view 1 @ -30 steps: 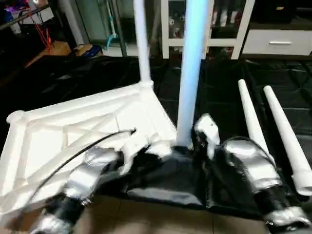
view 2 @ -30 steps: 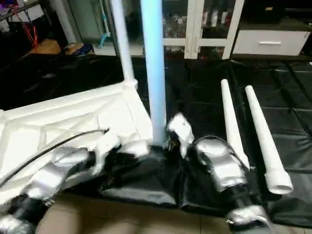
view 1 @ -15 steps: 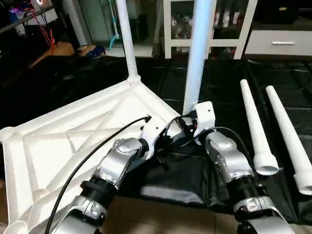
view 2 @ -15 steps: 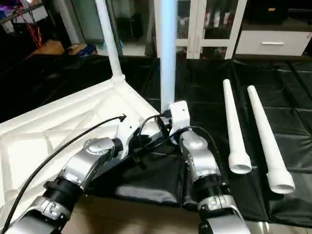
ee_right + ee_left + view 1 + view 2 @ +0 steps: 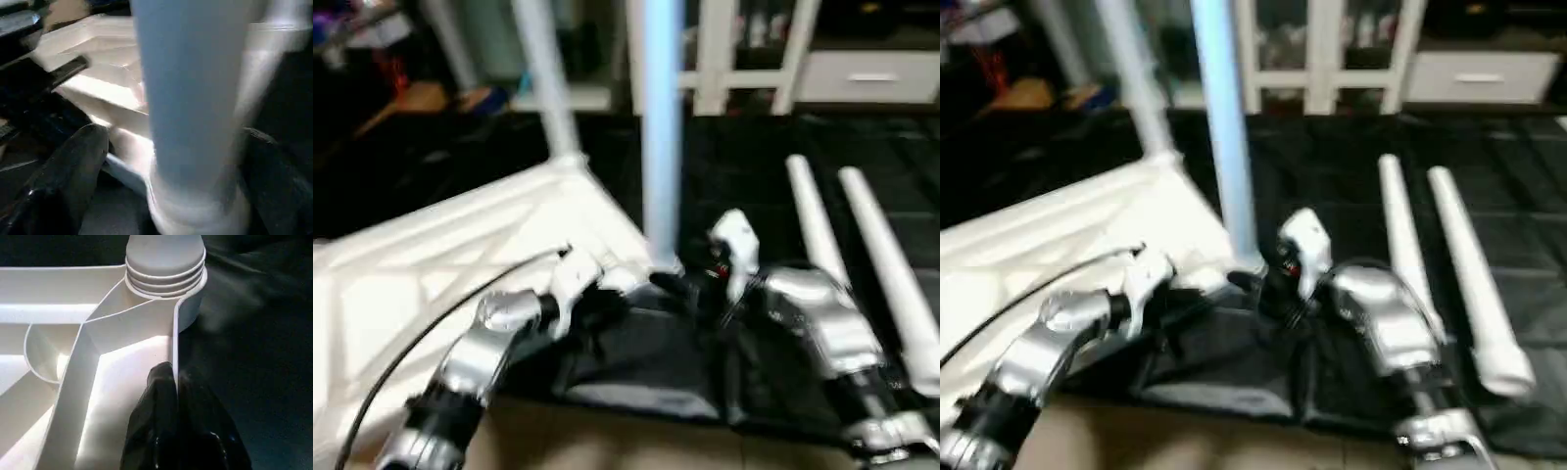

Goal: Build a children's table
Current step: Rotate leg to tighten

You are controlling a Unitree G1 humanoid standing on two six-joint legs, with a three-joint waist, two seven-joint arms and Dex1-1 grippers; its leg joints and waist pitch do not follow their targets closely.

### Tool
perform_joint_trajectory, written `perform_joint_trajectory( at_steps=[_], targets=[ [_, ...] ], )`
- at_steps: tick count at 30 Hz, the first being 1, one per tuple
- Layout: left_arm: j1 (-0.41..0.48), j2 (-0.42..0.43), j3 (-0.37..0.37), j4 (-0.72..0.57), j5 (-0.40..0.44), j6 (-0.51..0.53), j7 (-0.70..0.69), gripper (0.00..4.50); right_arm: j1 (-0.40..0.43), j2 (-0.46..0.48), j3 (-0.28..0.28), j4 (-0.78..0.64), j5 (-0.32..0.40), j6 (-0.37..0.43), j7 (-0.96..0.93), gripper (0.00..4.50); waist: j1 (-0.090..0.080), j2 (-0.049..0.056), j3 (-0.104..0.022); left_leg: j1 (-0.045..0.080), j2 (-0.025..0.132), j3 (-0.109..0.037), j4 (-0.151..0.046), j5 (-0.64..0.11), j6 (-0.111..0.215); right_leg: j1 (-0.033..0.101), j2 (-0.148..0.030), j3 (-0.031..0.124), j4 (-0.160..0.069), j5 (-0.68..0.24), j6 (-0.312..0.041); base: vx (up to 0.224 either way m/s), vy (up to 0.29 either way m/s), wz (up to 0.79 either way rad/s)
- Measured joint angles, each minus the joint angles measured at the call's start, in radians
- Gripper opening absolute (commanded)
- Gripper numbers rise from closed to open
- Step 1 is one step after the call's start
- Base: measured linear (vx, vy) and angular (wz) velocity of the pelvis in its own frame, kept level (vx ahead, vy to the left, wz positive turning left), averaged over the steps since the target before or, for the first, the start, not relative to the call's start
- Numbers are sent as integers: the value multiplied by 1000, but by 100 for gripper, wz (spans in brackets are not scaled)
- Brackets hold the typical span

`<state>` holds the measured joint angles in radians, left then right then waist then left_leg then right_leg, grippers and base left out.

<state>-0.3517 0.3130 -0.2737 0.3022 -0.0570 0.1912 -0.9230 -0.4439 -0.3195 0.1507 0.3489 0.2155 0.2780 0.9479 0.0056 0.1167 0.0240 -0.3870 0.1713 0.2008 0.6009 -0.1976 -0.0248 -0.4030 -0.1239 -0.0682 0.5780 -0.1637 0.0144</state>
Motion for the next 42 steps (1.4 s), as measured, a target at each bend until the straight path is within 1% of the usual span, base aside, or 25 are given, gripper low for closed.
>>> perform_joint_trajectory(
  at_steps=[1,3,4,6,7,10,15,16,18,20,23,26,28,30,31,33,34,36,40,41,42],
  targets=[
    [7,6,-12,-14,-8,0,-23,0,0,-14,15,0,-12,-4,27,432,8,0,0,0,0,1,0,0,0,0,-1,0,0,0,0,0,0,0],
    [12,11,-25,-24,-13,-1,-51,0,8,-41,21,0,-22,-6,64,432,20,0,0,1,0,5,0,0,0,1,-1,4,0,0,0,0,0,0],
    [13,12,-28,-24,-15,-2,-56,0,10,-49,21,1,-25,-6,69,432,22,0,0,1,0,6,0,0,0,1,-1,5,1,0,0,0,0,0],
    [18,17,-28,-28,-21,-1,-68,0,12,-59,25,4,-30,-11,87,432,22,0,0,2,0,6,0,0,0,1,-1,5,1,1,-1,0,0,0],
    [29,20,-28,-44,-28,6,-79,0,13,-75,37,2,-28,-13,109,432,22,0,0,2,0,6,0,0,0,1,-1,5,1,1,-1,0,0,0],
    [46,33,-38,-75,-41,23,-131,0,23,-151,65,1,-28,-17,181,432,25,-1,0,2,0,6,0,0,0,1,-1,5,1,1,-1,0,0,0],
    [46,36,-37,-75,-44,29,-143,0,18,-157,68,9,-34,-26,219,432,25,0,0,2,0,6,0,0,0,1,-1,5,2,1,-1,0,0,0],
    [46,37,-38,-75,-46,29,-144,0,15,-157,68,10,-34,-30,219,416,25,0,0,2,0,6,0,0,0,1,-1,5,2,1,-1,0,0,0],
    [46,38,-39,-76,-47,30,-145,0,8,-157,68,19,-34,-34,227,416,25,0,0,2,0,6,1,0,0,1,-1,5,2,1,-1,0,0,0],
    [46,42,-38,-77,-47,33,-147,0,7,-155,68,26,-30,-38,232,388,26,0,0,2,0,6,1,0,0,1,-1,5,2,1,-1,0,0,0],
    [46,45,-37,-80,-47,40,-149,0,7,-153,70,30,-24,-40,243,370,25,0,0,2,1,6,1,0,0,1,-1,5,2,1,-1,0,0,0],
    [48,50,-38,-86,-50,47,-159,0,11,-153,72,29,-22,-40,259,333,25,0,0,2,1,6,1,0,0,1,-1,5,2,1,-1,0,0,0],
    [50,53,-38,-88,-53,51,-162,0,17,-150,74,27,-16,-40,264,327,25,0,0,2,1,6,1,0,0,1,-1,5,2,1,-1,0,0,0],
    [50,53,-37,-89,-55,54,-162,0,21,-142,74,27,-15,-40,258,304,24,0,0,2,1,6,1,0,0,1,-1,5,2,1,-1,0,0,0],
    [50,52,-37,-89,-55,54,-162,0,22,-137,73,27,-16,-40,253,304,24,0,0,2,1,6,1,0,0,1,-1,5,2,1,-1,0,0,0],
    [50,46,-35,-83,-53,55,-150,0,21,-102,68,41,-18,-47,210,285,22,-1,0,2,1,6,1,0,0,1,0,4,2,1,-1,0,0,0],
    [44,40,-26,-73,-45,57,-131,0,20,-75,50,61,-20,-56,164,279,17,-2,0,3,1,6,1,0,0,1,0,4,3,1,-1,0,0,0],
    [21,22,-13,-41,-21,56,-76,0,10,-11,20,107,-35,-77,36,276,-1,-2,0,3,1,5,1,0,0,1,0,4,3,2,-2,0,0,0],
    [-52,-83,7,61,32,56,110,0,-39,105,-46,197,-77,-92,-283,272,-19,-2,0,3,0,5,2,0,0,2,0,6,1,2,-3,0,0,0],
    [-65,-103,11,80,37,57,151,0,-49,125,-53,212,-84,-93,-342,272,-22,-2,0,3,0,5,2,0,0,3,0,6,0,2,-3,0,0,0],
    [-100,-154,26,136,43,60,230,0,-80,179,-81,253,-97,-93,-480,272,-25,0,1,3,-1,5,2,0,0,3,-1,6,0,1,-1,0,0,0]
  ],
)
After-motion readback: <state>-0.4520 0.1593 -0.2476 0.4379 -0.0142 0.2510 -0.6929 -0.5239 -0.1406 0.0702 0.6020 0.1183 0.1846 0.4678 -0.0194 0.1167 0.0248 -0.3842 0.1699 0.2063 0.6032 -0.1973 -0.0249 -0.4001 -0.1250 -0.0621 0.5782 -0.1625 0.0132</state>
